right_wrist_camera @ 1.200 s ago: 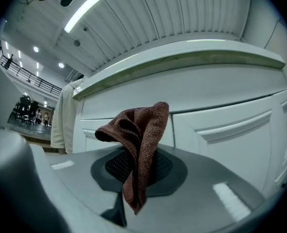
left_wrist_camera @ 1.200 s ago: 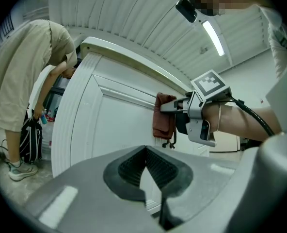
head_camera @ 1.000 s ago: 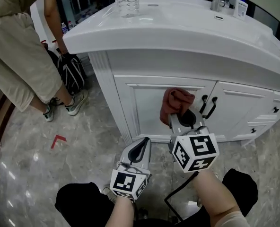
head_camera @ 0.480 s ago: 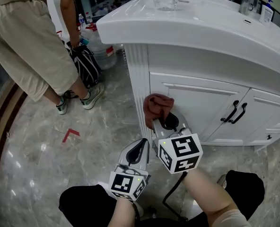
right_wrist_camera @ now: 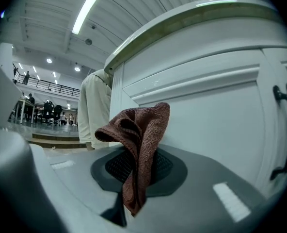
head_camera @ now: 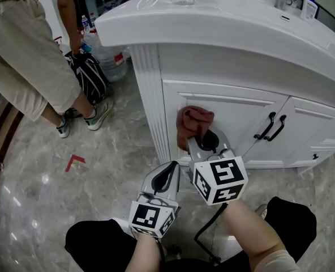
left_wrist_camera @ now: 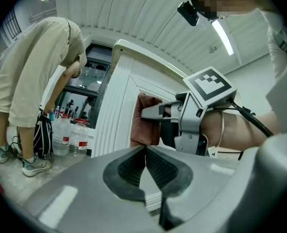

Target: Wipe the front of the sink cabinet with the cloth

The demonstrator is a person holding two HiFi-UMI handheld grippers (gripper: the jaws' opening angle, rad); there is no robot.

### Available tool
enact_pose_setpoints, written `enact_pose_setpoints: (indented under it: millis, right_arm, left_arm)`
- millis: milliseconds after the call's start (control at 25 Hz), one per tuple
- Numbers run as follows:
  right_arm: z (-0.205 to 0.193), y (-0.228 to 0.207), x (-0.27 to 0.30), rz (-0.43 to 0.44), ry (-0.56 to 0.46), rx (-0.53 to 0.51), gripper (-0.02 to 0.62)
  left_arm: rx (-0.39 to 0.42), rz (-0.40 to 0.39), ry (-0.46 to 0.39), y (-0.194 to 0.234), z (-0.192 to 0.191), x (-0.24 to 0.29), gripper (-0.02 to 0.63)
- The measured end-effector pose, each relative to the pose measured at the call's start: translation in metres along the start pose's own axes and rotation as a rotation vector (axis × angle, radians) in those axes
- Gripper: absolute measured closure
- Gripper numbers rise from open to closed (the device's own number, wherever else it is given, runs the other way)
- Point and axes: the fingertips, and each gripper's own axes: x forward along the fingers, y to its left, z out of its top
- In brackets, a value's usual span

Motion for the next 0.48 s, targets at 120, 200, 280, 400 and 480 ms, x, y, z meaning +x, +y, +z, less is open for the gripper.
enact_pose_setpoints:
  millis: [120, 200, 280, 400, 480]
  right_arm:
    - [0.003, -0.023, -0.013, -0.045, -0.001, -0.008, 0.514]
    - [0.007, -0.036, -0.023, -0.063, -0.008, -0.011, 0.512]
    - [0.009, -0.05, -0.033, -0.087, -0.013, -0.019, 0.512]
    - [0.01, -0.077, -0.053, -0.146, -0.012, -0.013, 0.512]
    - [0.009, -0.096, -0.066, -0.193, -0.008, -0.014, 0.511]
  left_arm:
    - [0.001, -0.025, 0.005, -0.011, -0.001, 0.008, 0.606]
    - [-0.001, -0.034, 0.004, -0.017, -0.002, 0.013, 0.606]
    - [-0.007, -0.045, 0.0, -0.025, -0.002, 0.02, 0.606]
    - [-0.017, -0.076, -0.004, -0.041, -0.003, 0.031, 0.606]
    - [-0.021, -0.099, -0.003, -0.054, -0.004, 0.038, 0.606]
